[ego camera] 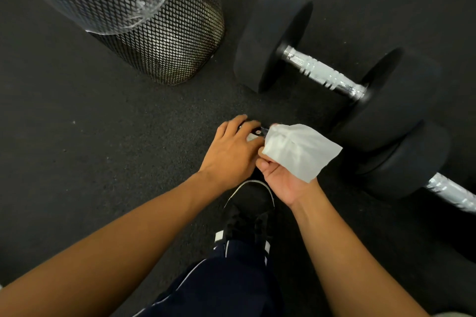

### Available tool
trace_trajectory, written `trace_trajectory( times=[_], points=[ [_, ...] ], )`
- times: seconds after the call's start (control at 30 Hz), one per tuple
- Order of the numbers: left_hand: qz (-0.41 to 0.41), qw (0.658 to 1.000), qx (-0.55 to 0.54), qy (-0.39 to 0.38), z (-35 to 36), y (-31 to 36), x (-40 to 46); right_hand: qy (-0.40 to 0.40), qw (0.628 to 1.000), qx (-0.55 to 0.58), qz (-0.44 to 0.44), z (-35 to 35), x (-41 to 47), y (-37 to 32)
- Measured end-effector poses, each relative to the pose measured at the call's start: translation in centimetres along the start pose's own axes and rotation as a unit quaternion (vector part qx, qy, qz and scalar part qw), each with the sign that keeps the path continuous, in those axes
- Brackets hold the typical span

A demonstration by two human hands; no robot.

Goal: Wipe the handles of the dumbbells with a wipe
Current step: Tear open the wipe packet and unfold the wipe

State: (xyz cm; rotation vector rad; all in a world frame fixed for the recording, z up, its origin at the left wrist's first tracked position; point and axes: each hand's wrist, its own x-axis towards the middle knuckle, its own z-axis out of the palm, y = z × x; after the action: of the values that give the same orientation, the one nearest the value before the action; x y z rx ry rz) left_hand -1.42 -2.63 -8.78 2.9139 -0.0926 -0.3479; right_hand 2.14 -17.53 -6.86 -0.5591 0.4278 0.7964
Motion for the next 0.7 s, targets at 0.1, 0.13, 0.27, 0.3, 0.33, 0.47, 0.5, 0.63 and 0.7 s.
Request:
trace_trajectory(
  times=[0.1, 0.13, 0.27, 0.3, 0.33, 0.47, 0.5, 0.63, 0.7],
  points=[
    [0.000, 0.999, -0.029, -0.036, -0.6, -0.7, 1.8, -0.001, 0.999, -0.035, 0.004, 0.0, 0.0, -0.1],
    [-0.001, 0.999, -0.029, -0.035, -0.7, -1.1, 2.0, 0.006, 0.999, -0.042, 0.001, 0.1, -0.1, -0.2],
    [-0.063, 0.998, -0.007, -0.012, -1.2, -2.4, 1.7, 0.081, 0.993, -0.082, -0.008, 0.5, -0.3, -0.5],
    [-0.098, 0.995, -0.023, -0.014, -1.3, -2.8, 1.4, 0.103, 0.990, -0.098, -0.011, 0.6, -0.2, -0.6],
    [-0.138, 0.989, -0.043, -0.014, -1.3, -3.3, 1.0, 0.126, 0.984, -0.121, -0.025, 0.5, 0.1, -0.6],
    [-0.315, 0.946, -0.076, 0.020, -1.4, -6.6, -1.4, 0.197, 0.931, -0.293, -0.094, 0.9, 1.0, -0.3],
    [-0.341, 0.936, -0.075, 0.037, -1.3, -7.3, -2.1, 0.200, 0.920, -0.319, -0.108, 1.0, 1.2, -0.2],
    [-0.245, 0.940, -0.170, 0.163, -2.2, -6.6, -3.0, 0.199, 0.891, -0.382, -0.141, 1.6, 1.6, 0.0],
    [-0.234, 0.882, -0.377, 0.161, -3.6, -4.2, -2.4, 0.197, 0.882, -0.403, -0.143, 1.9, 1.8, 0.0]
  ],
)
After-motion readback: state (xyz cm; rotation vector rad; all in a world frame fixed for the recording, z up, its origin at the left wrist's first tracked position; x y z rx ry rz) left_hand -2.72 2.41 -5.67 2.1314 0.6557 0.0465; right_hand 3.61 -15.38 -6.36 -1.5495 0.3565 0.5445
